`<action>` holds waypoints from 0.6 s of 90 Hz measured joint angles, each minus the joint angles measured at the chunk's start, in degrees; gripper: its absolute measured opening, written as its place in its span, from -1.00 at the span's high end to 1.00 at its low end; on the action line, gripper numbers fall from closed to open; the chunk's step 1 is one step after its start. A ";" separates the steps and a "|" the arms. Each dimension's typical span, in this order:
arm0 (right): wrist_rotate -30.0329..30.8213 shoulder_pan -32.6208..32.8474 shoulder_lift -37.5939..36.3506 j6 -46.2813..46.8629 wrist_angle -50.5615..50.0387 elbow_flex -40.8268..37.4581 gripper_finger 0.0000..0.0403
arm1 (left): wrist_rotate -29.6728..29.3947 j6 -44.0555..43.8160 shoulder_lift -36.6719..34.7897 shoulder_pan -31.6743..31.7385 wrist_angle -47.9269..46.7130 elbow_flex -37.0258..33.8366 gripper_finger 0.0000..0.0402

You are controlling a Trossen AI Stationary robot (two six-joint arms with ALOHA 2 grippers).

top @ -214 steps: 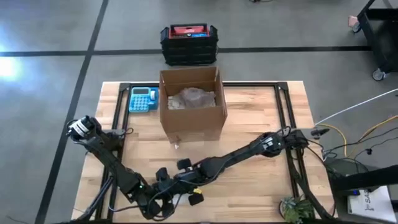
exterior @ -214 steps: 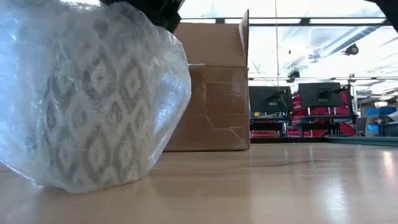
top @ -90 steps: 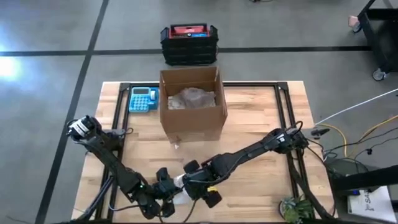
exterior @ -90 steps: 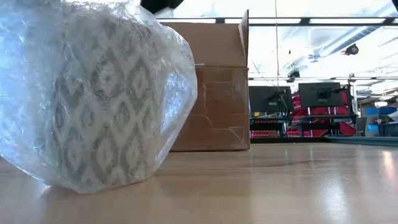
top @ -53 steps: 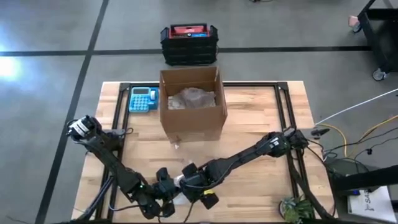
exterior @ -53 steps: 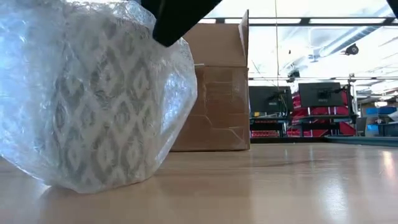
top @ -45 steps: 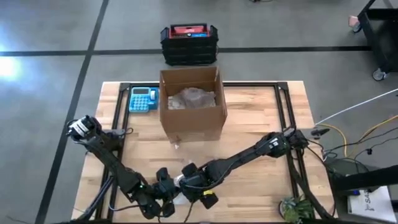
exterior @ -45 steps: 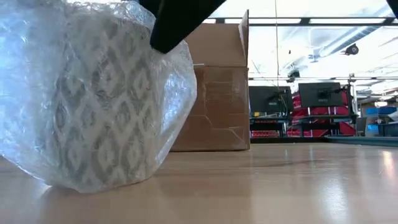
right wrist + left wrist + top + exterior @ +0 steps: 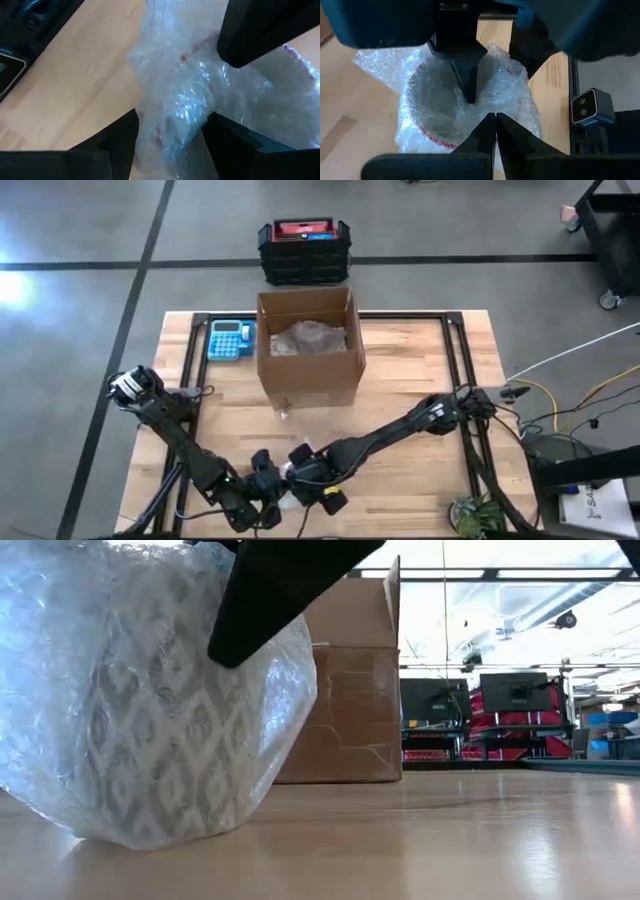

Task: Wrap mug
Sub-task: Put the wrapped gray mug into the cardboard box

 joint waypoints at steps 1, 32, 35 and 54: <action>0.00 -0.01 0.00 0.00 0.18 -0.14 0.00 | 0.00 0.00 -0.01 0.00 0.01 0.00 1.00; -0.16 0.09 -0.06 -3.13 3.68 -3.45 0.22 | 0.04 0.00 -0.15 0.03 0.34 0.02 1.00; -0.15 0.13 -0.10 -3.60 3.66 -4.04 0.28 | 0.00 -0.02 -0.23 0.07 0.37 0.03 1.00; -0.54 0.62 -0.16 -3.81 3.19 -5.25 0.86 | -0.24 0.00 -0.70 0.06 0.44 0.09 1.00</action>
